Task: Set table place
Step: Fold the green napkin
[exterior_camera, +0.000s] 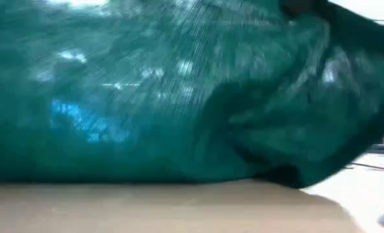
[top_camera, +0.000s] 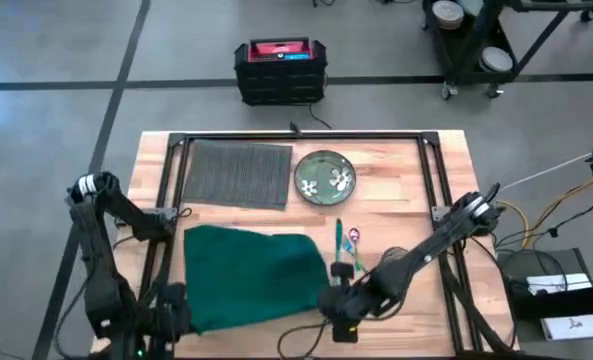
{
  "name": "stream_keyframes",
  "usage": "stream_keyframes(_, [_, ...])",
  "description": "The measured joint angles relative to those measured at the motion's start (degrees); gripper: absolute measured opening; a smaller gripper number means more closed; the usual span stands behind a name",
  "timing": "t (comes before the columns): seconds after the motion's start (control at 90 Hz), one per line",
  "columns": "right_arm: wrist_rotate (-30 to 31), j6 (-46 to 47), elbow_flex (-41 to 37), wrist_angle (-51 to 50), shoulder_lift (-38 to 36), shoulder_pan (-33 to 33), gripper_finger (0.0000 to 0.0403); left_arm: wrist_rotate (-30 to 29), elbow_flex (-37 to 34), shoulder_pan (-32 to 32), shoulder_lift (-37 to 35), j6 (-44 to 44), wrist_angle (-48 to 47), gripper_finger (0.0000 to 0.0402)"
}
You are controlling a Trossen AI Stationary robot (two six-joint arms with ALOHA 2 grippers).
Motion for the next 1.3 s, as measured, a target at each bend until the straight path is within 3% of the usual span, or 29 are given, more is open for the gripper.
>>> stream_keyframes(0.222, [-3.46,5.52,0.00,2.57,3.34,0.68,0.0000,3.48,-6.48,0.01,2.20,0.09,14.06,0.0000])
stream_keyframes(0.367, [-5.13,10.66,0.00,2.60,3.56,0.11,0.0006,6.61,-8.08,0.10,2.55,-3.87,15.78,0.0005])
stream_keyframes(0.544, [-8.96,15.44,1.53,1.19,0.79,-2.32,0.0058,17.03,-8.63,2.14,1.19,-6.17,15.43,0.0055])
stream_keyframes(0.644, [-8.66,13.15,2.95,-0.15,-1.61,-4.93,0.0100,18.07,-8.61,3.28,-1.34,-3.95,14.11,0.0087])
stream_keyframes(0.744, [-4.65,7.38,3.23,0.15,-2.93,-9.22,0.0140,11.42,-8.61,4.37,-5.11,-2.11,8.90,0.0115])
stream_keyframes(0.878, [0.65,0.63,3.08,0.06,-1.88,-17.43,0.0181,-12.83,-10.67,5.90,-9.07,-1.78,1.99,0.0140])
stream_keyframes(0.933, [0.66,-1.40,2.85,0.20,-0.46,-21.23,0.0191,-18.40,-12.69,7.27,-10.12,-1.31,2.16,0.0146])
stream_keyframes(1.111, [-2.03,-2.98,1.77,0.39,5.81,-31.22,0.0205,-20.98,-22.42,14.74,-12.11,-0.91,8.11,0.0149])
stream_keyframes(1.3, [-8.64,-5.20,1.53,2.88,12.05,-34.46,0.0204,-20.10,-31.68,22.61,-11.76,4.32,20.13,0.0131])
